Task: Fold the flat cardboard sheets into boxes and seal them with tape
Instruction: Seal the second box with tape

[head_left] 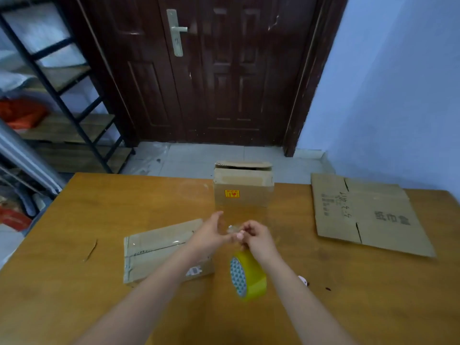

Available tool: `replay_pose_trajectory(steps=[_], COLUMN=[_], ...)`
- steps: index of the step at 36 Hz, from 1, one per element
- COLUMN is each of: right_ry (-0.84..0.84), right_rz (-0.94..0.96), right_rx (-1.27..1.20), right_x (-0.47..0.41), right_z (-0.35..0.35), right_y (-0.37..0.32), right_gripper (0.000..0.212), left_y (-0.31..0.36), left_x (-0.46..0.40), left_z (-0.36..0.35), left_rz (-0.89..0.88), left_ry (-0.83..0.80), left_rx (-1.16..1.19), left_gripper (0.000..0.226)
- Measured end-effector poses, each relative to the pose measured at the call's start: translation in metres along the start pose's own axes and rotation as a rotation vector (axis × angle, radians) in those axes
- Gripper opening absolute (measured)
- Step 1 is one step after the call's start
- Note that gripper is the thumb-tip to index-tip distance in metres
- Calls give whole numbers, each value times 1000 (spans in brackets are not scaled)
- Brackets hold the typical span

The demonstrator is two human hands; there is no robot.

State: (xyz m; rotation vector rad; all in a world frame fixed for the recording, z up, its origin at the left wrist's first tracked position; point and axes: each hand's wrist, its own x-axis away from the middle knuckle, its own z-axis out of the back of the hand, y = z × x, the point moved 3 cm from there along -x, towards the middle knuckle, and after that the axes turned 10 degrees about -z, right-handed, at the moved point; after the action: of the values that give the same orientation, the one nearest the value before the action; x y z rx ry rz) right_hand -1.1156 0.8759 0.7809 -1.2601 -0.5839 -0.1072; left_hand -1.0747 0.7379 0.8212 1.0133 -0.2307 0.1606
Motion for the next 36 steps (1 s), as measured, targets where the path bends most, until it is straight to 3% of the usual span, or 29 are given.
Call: replay_pose_trajectory(steps=[4,8,14,22,25,28,31,34,36], right_ry=[-55,-84,-64,51,49,-13,-48,-42,-25], right_rz=[71,142,267,476,347,281,385,484,505], right_rx=[-35,-37,32,132,-72,-280,-271,-313,-290], right_x=[18,30,42,65,71,80,89,103,108], right_z=[11,22,40,45,43,41,38,35,31], right_y=[-30,-53,-91,-125,-123,-118,-117,-124,-129], right_gripper=[23,21,16,64,83,48,40,19,16], left_y=[18,41,75,127,140,146,136,115,102], left_x=[-6,-4,-10,-15,-19,-23,-28,-32,-33], left_z=[2,7,25,69,87,108,120,117,111], left_rz=[-160,-262,-362,-497,-509,-481,-362,-170,-124], left_ry=[87,120,171,237,290,355,325,209,139], left_rx=[143,351,195,172,232,321,463,662,672], left_gripper=[16,26,31,31,32,32,33,28,27])
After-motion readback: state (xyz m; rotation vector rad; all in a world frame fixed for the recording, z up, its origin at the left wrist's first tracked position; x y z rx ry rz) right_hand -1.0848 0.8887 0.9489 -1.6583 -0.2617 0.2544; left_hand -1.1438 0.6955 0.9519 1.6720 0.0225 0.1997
